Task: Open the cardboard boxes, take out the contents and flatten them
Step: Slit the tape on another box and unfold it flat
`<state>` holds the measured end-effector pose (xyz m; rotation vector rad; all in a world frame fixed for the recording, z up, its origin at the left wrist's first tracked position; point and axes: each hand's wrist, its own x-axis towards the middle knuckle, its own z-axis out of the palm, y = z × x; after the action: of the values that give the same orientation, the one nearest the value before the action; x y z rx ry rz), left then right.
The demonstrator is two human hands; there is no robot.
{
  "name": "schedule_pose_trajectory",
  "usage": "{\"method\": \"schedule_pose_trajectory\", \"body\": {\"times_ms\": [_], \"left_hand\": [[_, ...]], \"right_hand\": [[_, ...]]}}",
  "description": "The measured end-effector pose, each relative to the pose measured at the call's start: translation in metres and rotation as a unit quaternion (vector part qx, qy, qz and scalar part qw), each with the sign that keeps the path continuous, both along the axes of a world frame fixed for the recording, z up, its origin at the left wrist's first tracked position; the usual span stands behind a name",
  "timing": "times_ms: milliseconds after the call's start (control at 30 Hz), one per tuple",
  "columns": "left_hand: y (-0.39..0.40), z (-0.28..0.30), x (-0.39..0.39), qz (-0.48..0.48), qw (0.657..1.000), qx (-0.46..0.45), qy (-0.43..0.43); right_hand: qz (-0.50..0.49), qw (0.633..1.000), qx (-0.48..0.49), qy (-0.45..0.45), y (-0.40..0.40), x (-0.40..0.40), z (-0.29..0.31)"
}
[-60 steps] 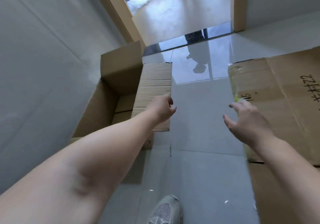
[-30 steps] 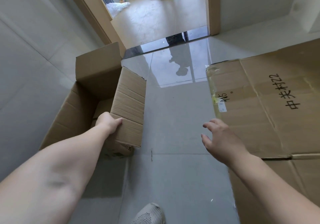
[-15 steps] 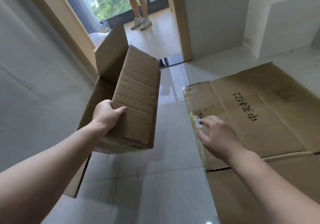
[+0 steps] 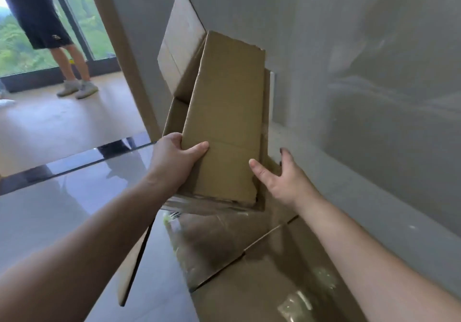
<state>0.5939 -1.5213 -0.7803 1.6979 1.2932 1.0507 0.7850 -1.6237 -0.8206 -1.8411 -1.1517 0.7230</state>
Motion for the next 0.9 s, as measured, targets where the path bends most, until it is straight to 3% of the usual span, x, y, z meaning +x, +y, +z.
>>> {"method": "schedule_pose_trajectory", "body": {"times_ms": [200,300,400,533,633,767,900], "left_hand": [[-0.051,0.021,0.124,-0.163,0.978,-0.038,-0.126],[-0.077,0.02,0.172,-0.213,0.95,-0.088,-0.209],[-0.096,0.003,0.207,-0.203,0.92,-0.167,-0.292],[-0.108,-0.04,0.224,-0.145,0.87,-0.315,-0.35],[-0.116,-0.078,0.216,-0.094,0.822,-0.41,-0.384],[-0.138,-0.142,0.185,-0.009,0.76,-0.524,-0.385],[-0.153,-0.206,0.151,0.066,0.762,-0.551,-0.334]], "right_hand": [[-0.158,0.986,0.036,-0.031,-0.073,0.093,0.059],[-0.213,0.968,0.068,-0.11,-0.109,0.122,0.09],[-0.245,0.938,0.069,-0.235,-0.126,0.133,0.112],[-0.181,0.888,0.005,-0.422,-0.115,0.116,0.122],[-0.107,0.851,-0.036,-0.513,-0.092,0.096,0.106],[0.004,0.847,-0.11,-0.521,-0.066,0.064,0.045],[0.079,0.849,-0.162,-0.497,-0.064,0.037,-0.016]]}}
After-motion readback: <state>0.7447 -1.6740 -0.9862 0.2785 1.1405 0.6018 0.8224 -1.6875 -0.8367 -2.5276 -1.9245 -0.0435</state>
